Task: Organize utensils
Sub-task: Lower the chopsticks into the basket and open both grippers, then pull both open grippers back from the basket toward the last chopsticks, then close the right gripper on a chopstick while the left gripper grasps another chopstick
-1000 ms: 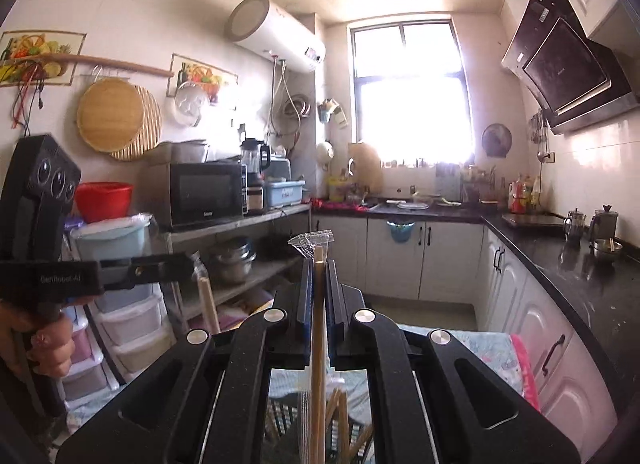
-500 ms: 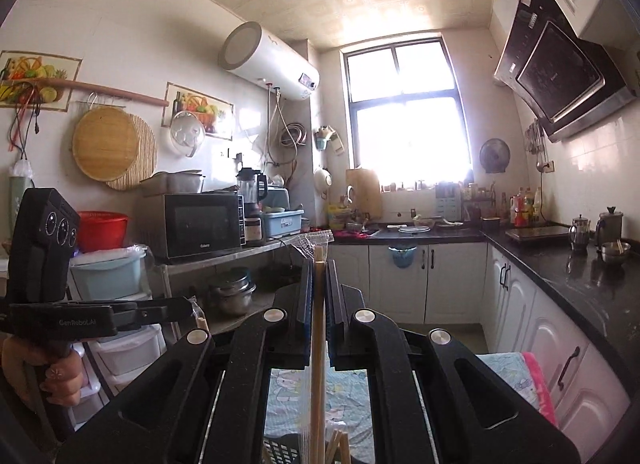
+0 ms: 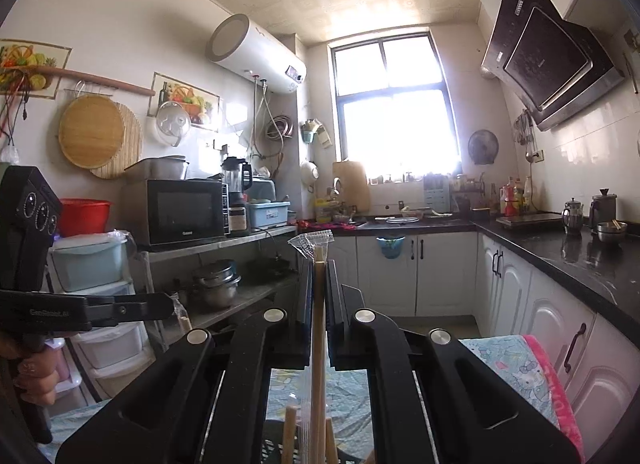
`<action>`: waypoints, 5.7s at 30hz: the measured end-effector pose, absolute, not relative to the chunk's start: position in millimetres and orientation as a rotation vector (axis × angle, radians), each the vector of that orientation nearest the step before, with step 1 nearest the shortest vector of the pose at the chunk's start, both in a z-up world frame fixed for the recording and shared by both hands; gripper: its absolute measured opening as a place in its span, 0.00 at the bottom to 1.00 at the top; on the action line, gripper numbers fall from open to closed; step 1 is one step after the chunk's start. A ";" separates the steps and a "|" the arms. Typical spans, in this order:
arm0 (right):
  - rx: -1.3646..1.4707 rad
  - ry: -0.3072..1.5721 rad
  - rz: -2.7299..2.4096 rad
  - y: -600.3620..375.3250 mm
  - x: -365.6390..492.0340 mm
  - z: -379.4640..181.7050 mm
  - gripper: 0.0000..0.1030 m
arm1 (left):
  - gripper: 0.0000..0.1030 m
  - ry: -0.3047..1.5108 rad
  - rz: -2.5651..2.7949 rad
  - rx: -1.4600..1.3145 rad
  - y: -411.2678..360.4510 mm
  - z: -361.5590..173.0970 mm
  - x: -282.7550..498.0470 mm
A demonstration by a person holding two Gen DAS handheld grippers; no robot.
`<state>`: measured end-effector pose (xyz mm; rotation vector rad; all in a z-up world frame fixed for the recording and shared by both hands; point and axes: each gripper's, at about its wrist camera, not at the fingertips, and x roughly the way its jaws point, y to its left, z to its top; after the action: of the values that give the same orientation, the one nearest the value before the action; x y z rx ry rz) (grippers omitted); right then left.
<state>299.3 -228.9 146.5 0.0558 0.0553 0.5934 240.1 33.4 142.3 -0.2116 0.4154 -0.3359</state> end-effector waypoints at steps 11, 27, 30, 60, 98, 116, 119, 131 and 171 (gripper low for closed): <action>0.060 0.111 0.577 -217.7 307.7 107.9 0.06 | 0.01 0.473 -0.329 -0.214 28.9 110.4 243.2; 0.053 0.232 0.588 -216.8 299.8 94.2 0.36 | 0.20 0.488 -0.313 -0.248 38.1 101.4 235.3; 0.059 0.268 0.589 -220.4 297.3 92.7 0.42 | 0.33 0.478 -0.312 -0.259 41.7 104.9 230.3; -0.021 0.363 0.631 -241.6 230.7 96.8 0.61 | 0.90 0.475 -0.244 -0.324 66.1 93.5 156.4; -0.295 0.510 0.861 -180.7 177.1 46.3 0.61 | 0.89 0.715 -0.158 -0.331 80.3 0.3 117.1; -0.399 0.706 0.903 -162.9 189.9 -7.6 0.55 | 0.57 0.941 -0.205 -0.431 81.5 -62.9 111.7; -0.425 0.770 0.921 -158.2 193.3 -23.1 0.49 | 0.48 0.977 -0.231 -0.456 78.6 -74.0 113.3; -0.465 0.867 0.945 -156.0 204.6 -49.7 0.38 | 0.37 1.059 -0.273 -0.525 64.8 -97.7 128.1; -0.526 0.976 0.994 -92.0 230.0 -53.0 0.10 | 0.00 1.008 -0.278 -0.594 85.6 -76.8 136.1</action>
<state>230.0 -92.0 -53.0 -0.5260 0.9755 0.9940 136.1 85.6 -76.8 -0.5941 1.0084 -0.2781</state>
